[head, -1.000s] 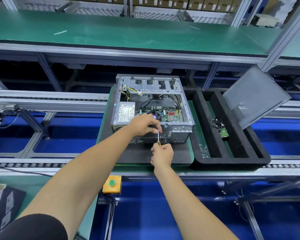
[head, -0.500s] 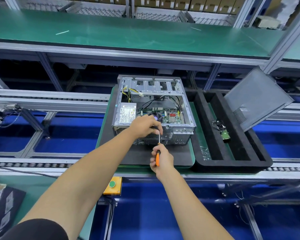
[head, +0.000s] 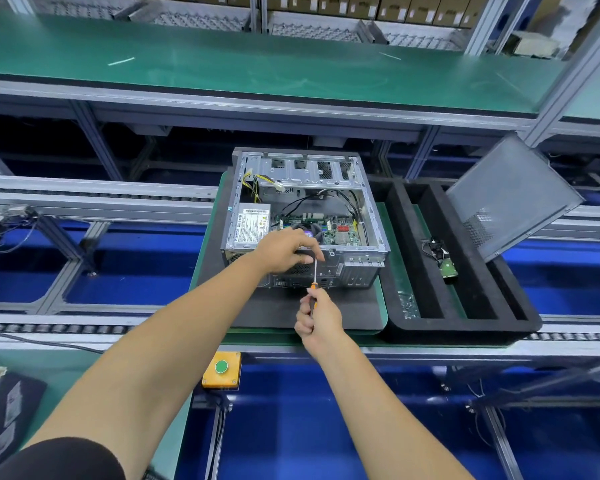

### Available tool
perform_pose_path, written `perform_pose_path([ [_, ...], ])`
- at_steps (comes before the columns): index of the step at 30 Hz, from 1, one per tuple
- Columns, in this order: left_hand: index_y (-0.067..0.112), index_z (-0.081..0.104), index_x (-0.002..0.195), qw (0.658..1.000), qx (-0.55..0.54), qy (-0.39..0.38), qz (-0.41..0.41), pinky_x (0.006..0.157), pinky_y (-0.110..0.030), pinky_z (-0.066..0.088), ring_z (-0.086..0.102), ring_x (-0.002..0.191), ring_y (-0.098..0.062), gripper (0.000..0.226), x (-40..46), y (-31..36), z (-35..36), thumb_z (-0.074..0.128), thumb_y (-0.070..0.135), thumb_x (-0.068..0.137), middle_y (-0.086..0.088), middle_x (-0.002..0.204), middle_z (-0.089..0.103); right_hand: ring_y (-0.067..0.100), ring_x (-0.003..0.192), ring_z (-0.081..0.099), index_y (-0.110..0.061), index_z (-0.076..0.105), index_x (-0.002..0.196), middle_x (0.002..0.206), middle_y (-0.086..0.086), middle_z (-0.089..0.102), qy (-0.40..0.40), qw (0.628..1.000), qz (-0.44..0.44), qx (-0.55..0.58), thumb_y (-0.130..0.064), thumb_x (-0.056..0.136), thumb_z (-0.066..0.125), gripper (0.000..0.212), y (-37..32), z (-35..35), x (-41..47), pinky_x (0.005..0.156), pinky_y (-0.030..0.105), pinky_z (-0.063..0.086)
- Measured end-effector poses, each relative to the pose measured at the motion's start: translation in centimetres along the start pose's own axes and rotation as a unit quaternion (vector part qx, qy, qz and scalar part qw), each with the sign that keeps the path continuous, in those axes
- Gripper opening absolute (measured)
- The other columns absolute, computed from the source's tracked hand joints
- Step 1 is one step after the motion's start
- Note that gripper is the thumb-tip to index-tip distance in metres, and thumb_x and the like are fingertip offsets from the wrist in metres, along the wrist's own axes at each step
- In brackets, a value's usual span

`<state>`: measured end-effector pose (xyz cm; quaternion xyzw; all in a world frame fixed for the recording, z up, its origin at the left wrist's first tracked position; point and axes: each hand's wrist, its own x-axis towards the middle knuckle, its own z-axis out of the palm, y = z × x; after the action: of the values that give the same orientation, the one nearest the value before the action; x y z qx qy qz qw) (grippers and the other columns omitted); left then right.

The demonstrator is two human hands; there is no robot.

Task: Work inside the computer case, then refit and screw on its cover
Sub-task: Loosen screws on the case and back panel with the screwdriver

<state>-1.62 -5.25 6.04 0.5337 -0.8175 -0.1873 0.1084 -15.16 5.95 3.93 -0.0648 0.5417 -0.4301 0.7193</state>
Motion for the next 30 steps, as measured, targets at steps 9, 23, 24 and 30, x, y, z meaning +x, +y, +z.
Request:
perform_pose_path([
  [9, 0.039, 0.052, 0.114, 1.000, 0.007, 0.011, -0.001, 0.085, -0.045, 0.050, 0.060, 0.097, -0.025, 0.021, 0.2, -0.3, 0.3, 0.064, 0.031, 0.098, 0.000, 0.104, 0.067, 0.011, 0.042, 0.031, -0.009, 0.061, 0.078, 0.060, -0.001, 0.047, 0.066, 0.995, -0.014, -0.069, -0.011, 0.092, 0.058, 0.014, -0.4, 0.0, -0.1, 0.036, 0.021, 0.017],
  [23, 0.033, 0.057, 0.129, 0.998, -0.032, 0.007, -0.057, 0.093, -0.040, 0.050, 0.060, 0.117, -0.019, 0.029, 0.4, 0.0, 0.0, 0.061, 0.034, 0.101, 0.006, 0.132, 0.065, 0.010, 0.037, 0.035, -0.009, 0.052, 0.076, 0.054, 0.000, 0.049, 0.008, 0.999, -0.005, -0.036, -0.012, 0.095, 0.059, 0.021, -0.1, -0.6, 0.4, 0.032, 0.019, 0.020],
  [24, 0.032, 0.058, 0.128, 0.997, -0.039, 0.008, -0.060, 0.094, -0.040, 0.049, 0.060, 0.118, -0.019, 0.028, 0.5, 0.0, 0.0, 0.062, 0.034, 0.100, 0.005, 0.132, 0.065, 0.009, 0.036, 0.034, -0.009, 0.052, 0.077, 0.055, 0.000, 0.047, -0.026, 0.999, 0.022, 0.005, -0.014, 0.097, 0.058, 0.022, -0.3, -0.9, 0.4, 0.030, 0.019, 0.019],
  [30, 0.034, 0.058, 0.127, 0.997, -0.035, 0.015, -0.063, 0.092, -0.037, 0.048, 0.059, 0.119, -0.019, 0.028, 0.4, -0.1, 0.2, 0.062, 0.036, 0.100, 0.008, 0.131, 0.065, 0.007, 0.042, 0.041, -0.009, 0.059, 0.088, 0.067, -0.002, 0.050, -0.017, 0.998, 0.050, -0.021, -0.007, 0.089, 0.060, 0.002, -1.6, -2.0, 0.3, 0.030, 0.018, 0.018],
])
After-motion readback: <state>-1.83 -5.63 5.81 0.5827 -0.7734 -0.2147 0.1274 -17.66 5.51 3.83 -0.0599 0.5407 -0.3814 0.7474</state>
